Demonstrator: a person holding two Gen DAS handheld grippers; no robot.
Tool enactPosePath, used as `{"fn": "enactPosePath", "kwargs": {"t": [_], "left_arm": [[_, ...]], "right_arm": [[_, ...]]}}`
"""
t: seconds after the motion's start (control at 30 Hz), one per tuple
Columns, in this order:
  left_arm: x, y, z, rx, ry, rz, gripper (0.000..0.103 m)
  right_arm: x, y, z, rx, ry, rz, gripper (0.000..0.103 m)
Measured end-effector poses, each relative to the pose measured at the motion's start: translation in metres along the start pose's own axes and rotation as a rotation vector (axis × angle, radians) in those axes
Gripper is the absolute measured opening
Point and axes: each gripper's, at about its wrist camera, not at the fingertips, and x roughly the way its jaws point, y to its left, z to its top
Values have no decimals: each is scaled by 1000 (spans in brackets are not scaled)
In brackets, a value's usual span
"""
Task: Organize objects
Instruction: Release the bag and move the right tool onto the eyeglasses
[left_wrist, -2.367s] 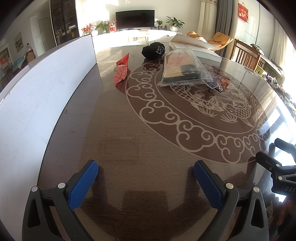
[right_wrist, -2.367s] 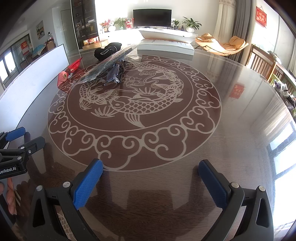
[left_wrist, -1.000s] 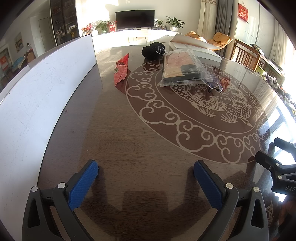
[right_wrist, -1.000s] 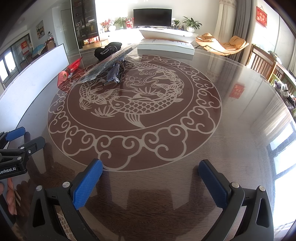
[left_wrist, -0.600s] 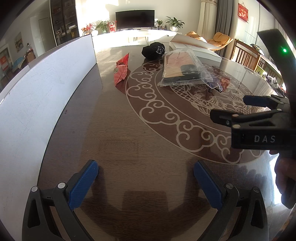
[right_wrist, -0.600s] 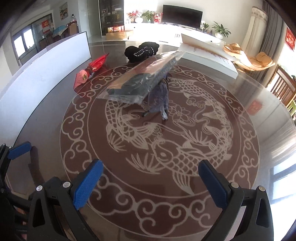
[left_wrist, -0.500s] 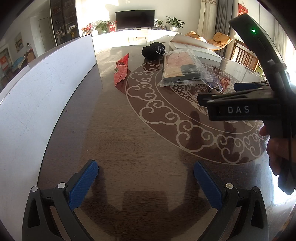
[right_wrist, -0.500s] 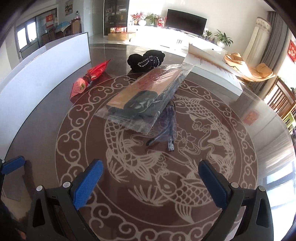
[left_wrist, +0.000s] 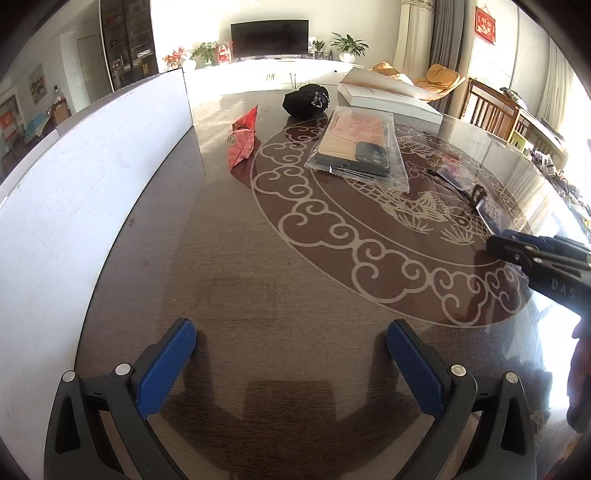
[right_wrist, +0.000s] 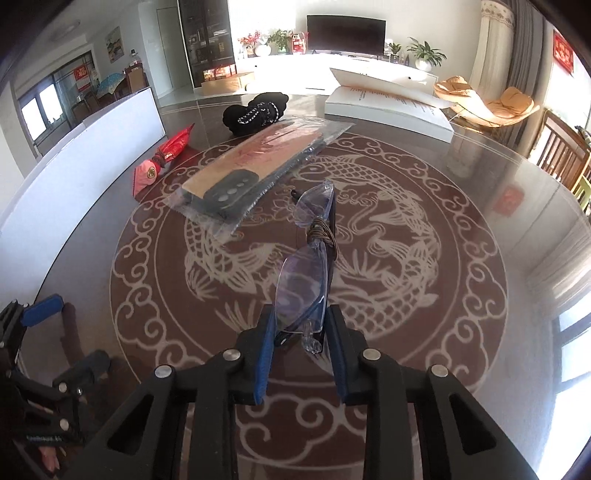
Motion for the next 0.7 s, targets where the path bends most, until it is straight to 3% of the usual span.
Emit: {"fn": "enactPosePath", "kwargs": {"t": [0.2, 0.23, 0.33, 0.43, 0.57, 0.7], "left_arm": [[0, 0, 0, 0, 0, 0, 103], [0, 0, 0, 0, 0, 0, 103], [0, 0, 0, 0, 0, 0, 103], [0, 0, 0, 0, 0, 0, 103], [0, 0, 0, 0, 0, 0, 103], [0, 0, 0, 0, 0, -1, 103]], "right_arm": [[-41, -34, -58, 34, -33, -120, 29], [-42, -40, -61, 46, -37, -127, 35], [-36, -52, -58, 83, -25, -121, 75], [-27, -52, -51, 96, -21, -85, 81], [-18, -48, -44, 95, -11, -83, 95], [-14, -46, -42, 85, 4, -72, 102]]}}
